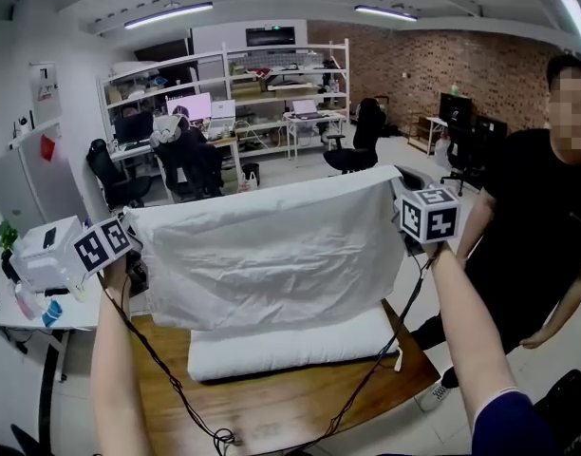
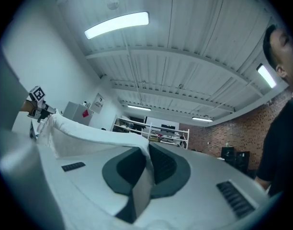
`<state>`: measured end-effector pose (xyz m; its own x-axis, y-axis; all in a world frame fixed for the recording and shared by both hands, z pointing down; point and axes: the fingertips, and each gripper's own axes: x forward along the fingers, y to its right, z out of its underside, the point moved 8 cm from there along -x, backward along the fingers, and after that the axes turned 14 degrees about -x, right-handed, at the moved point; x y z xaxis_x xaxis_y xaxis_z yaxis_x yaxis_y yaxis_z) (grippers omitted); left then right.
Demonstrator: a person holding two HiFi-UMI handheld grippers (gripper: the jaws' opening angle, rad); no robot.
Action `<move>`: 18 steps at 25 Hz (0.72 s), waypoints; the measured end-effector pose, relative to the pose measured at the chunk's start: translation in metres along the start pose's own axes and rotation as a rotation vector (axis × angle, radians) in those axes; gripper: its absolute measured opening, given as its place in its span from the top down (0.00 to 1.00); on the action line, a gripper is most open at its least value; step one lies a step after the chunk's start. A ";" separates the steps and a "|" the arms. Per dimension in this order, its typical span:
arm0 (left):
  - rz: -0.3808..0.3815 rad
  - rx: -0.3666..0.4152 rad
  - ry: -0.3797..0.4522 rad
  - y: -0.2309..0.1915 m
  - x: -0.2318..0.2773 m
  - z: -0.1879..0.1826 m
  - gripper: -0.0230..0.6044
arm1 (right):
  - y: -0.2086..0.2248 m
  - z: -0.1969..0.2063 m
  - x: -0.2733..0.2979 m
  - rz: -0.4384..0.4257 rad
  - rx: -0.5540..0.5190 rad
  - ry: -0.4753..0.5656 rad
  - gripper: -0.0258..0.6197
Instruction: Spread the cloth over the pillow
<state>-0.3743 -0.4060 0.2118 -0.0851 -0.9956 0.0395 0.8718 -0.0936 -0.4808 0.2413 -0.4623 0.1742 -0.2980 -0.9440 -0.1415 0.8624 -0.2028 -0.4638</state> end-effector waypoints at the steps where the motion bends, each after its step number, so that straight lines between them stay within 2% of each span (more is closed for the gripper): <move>1: 0.006 0.000 -0.004 -0.002 0.012 -0.002 0.93 | 0.000 0.000 0.009 0.006 -0.003 -0.004 0.95; 12: 0.050 0.001 -0.078 -0.013 0.130 0.005 0.93 | 0.003 0.020 0.101 0.061 -0.014 -0.054 0.95; 18: 0.069 -0.005 -0.085 -0.012 0.183 0.008 0.93 | 0.007 0.039 0.146 0.100 -0.021 -0.087 0.95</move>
<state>-0.3965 -0.5872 0.2318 0.0163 -0.9966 0.0803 0.8719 -0.0252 -0.4891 0.2197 -0.6115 0.1846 -0.1738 -0.9784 -0.1115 0.8768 -0.1022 -0.4698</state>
